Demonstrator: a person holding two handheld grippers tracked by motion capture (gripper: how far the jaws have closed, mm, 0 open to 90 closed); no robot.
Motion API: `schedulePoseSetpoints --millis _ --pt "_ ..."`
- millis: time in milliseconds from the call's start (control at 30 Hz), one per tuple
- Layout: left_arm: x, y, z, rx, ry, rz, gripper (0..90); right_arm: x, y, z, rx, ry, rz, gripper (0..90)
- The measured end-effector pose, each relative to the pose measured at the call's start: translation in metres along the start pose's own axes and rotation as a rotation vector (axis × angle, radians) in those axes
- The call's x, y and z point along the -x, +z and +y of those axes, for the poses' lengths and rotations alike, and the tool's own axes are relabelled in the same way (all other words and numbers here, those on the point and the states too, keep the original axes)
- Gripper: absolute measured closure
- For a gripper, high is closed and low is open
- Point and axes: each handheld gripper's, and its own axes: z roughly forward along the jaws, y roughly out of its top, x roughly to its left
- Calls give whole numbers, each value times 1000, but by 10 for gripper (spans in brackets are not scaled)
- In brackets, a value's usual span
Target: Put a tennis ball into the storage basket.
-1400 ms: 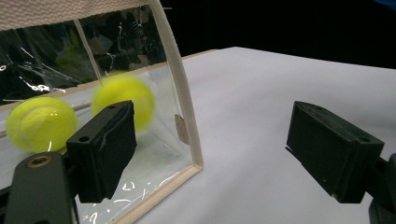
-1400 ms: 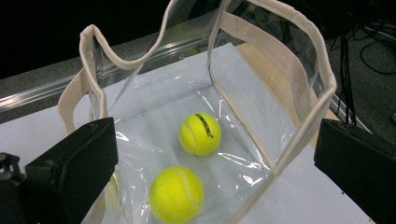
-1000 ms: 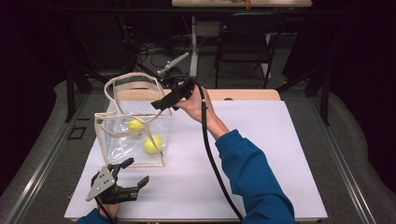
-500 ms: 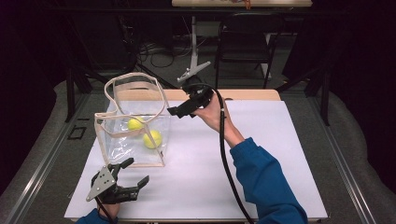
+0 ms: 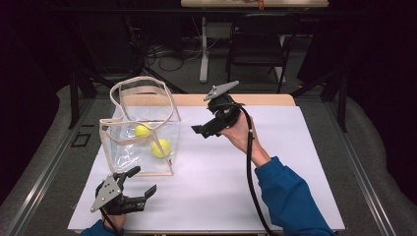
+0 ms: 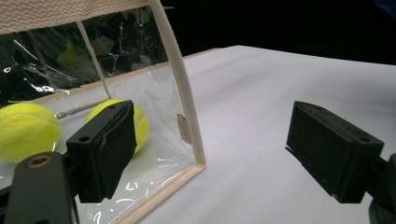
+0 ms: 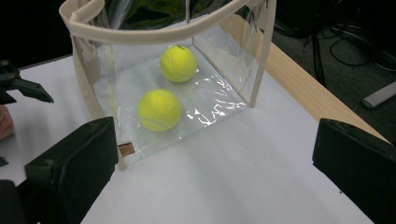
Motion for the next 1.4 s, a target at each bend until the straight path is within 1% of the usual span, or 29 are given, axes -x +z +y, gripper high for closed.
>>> schedulePoseSetpoints --millis 67,100,133,300,467,500,567,600,633,733,800,833,900,1000,1033,1100,1133,1167,1200,1267,1333,1367,1400 --pt "0 0 0 0 -1 -1 159 -1 -1 -6 -11 -13 -16 0" --pt "0 0 0 0 -1 -1 159 -1 -1 -6 -11 -13 -16 0" --pt "0 0 0 0 -1 -1 159 -2 -3 -12 -14 -9 -15 0" --pt "-1 -1 0 2 -1 5 159 -3 -9 -25 -23 -6 -20 0" --pt "-2 -2 0 6 -6 9 159 -5 -13 -37 -33 -7 -23 0" --pt "-2 -2 0 6 -6 9 158 -5 -13 -37 -33 -7 -23 0" --pt "-2 -2 0 5 -7 11 159 -8 -13 -45 -50 -17 -39 0" --pt "-2 -2 0 5 -7 11 159 -8 -13 -45 -50 -17 -39 0" --pt "-2 -2 0 3 -5 14 159 -9 -14 -52 -57 -22 -46 0" --pt "-2 -2 0 3 -6 16 159 -9 -15 -58 -58 -22 -49 0" --pt "-2 -1 0 -1 -3 16 159 -7 -16 -65 -55 -14 -52 0" --pt "-1 -1 0 -4 0 17 159 -4 -16 -73 -61 1 -44 0" --pt "-1 -1 0 -6 2 17 159 -3 -17 -80 -61 12 -48 0" --pt "0 -1 0 -6 5 18 159 -1 -19 -87 -56 19 -51 0" --pt "0 -1 0 -5 1 21 159 1 -22 -94 -44 23 -54 0" --pt "1 0 0 -6 2 23 159 2 -24 -98 -34 21 -57 0" --pt "1 1 -2 -15 -3 20 159 4 -27 -106 -18 29 -61 0" --pt "1 2 -2 -19 -4 19 159 6 -28 -110 -20 35 -64 0" --pt "1 2 -2 -19 -4 19 159 6 -28 -110 -20 35 -64 0" --pt "1 2 -1 -18 0 20 159 9 -30 -123 -25 58 -67 0" --pt "1 1 -1 -16 0 20 159 9 -31 -126 -25 58 -70 0" --pt "1 1 -1 -16 3 21 159 8 -33 -133 -29 60 -81 0" --pt "1 1 -1 -16 3 21 159 8 -33 -133 -29 60 -81 0"
